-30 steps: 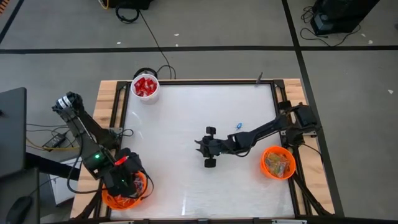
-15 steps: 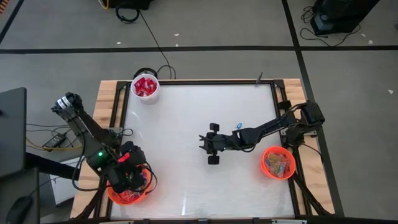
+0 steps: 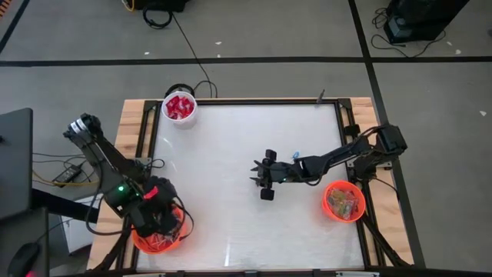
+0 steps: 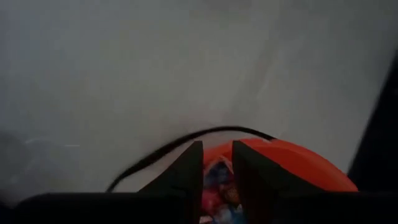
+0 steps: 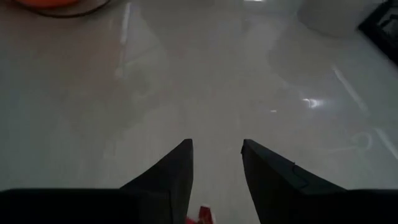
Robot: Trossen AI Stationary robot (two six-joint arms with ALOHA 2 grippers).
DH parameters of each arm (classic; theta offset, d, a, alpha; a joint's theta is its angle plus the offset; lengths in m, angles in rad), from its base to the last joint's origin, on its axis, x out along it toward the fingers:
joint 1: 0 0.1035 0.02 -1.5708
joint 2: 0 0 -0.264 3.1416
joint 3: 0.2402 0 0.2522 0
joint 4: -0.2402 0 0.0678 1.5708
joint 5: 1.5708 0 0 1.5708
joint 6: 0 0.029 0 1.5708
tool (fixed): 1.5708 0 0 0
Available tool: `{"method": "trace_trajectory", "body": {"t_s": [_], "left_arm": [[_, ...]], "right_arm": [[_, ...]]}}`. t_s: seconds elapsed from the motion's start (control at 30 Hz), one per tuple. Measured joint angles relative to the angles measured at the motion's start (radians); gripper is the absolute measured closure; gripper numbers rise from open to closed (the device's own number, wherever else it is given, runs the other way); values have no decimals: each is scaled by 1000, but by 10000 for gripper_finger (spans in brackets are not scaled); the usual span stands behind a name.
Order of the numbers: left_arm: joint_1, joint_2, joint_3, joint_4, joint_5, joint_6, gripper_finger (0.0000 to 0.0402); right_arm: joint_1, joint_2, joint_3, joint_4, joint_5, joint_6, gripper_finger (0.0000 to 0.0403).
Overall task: Sort candy by brand, put in halloween buckets
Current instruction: Put the blue sucker into the left orange bucket
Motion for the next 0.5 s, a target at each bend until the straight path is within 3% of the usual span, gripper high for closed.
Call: {"method": "trace_trajectory", "body": {"t_s": [0.17,0.33,0.5], "left_arm": [[0,-4,60,-156,-85,-55,312],[0,-5,61,-204,-169,-59,312],[8,-5,48,-171,-423,-2,312]], "right_arm": [[-18,-4,-20,-3,-49,32,252],[-33,-11,-37,1,-103,67,252],[-59,-44,-53,25,-95,90,252]]}}
